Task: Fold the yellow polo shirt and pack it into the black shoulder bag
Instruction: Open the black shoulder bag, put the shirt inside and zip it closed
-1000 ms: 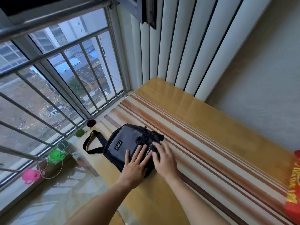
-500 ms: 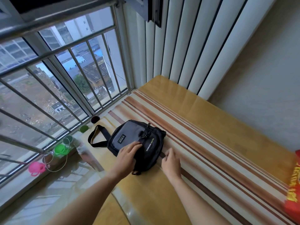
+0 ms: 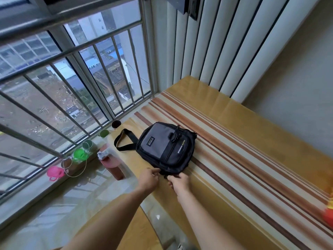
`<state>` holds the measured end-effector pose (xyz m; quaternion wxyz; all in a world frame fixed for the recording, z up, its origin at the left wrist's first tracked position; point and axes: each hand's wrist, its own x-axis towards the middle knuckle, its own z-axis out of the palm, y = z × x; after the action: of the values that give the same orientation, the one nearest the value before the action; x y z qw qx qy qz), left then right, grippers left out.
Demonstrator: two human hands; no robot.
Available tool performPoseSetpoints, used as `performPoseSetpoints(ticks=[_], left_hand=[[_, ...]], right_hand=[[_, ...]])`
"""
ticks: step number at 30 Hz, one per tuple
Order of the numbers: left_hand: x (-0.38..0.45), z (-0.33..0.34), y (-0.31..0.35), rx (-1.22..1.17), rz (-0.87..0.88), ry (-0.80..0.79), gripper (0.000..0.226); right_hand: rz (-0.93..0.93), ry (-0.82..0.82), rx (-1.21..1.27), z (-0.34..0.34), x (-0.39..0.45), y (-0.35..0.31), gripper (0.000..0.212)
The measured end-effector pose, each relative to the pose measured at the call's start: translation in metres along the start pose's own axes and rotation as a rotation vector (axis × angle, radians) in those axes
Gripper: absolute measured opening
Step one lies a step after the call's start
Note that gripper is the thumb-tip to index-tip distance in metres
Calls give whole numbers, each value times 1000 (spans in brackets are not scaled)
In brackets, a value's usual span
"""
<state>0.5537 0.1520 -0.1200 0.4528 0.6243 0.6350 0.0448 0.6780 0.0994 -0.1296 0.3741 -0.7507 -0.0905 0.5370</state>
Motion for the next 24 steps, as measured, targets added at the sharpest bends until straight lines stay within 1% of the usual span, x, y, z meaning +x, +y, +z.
performPoseSetpoints(ticks=[3,5,6,7,8,10,11,13,15,17,20,22,24], left_hand=[[-6,-1,1,-71,-49,-53,47],[-11,0,1,-188,-95,-113,53],[-13,0,1,-260,-119,-139,52],[-14,1,1,-336,-142,-167,49],[-14,3,1,-394,-165,-199,46],[-13,8,2,-440,-188,-233,38],[-10,12,1,-423,-203,-223,32],[-6,19,1,-339,-203,-134,21],[-3,19,3,-134,-101,0,10],[-6,10,7,33,-17,102,12],[-6,-10,4,114,13,184,12],[-3,-20,-3,177,15,203,11],[-2,-25,-5,214,9,225,9]], right_hand=[[-15,31,-29,3,0,4,15],[-41,73,-74,7,-2,6,24],[-56,92,-124,9,-1,8,24],[-60,92,-177,10,-4,8,19],[-66,91,-213,11,-4,11,20],[-100,127,-276,13,-3,20,36],[-126,158,-317,12,-5,23,38],[-205,208,-401,8,-10,27,31],[-275,238,-514,-2,-22,24,21],[-328,306,-666,-21,-29,17,17],[-429,416,-837,-55,-24,12,17],[-535,392,-917,-67,-17,8,17],[-625,311,-919,-67,-12,3,16]])
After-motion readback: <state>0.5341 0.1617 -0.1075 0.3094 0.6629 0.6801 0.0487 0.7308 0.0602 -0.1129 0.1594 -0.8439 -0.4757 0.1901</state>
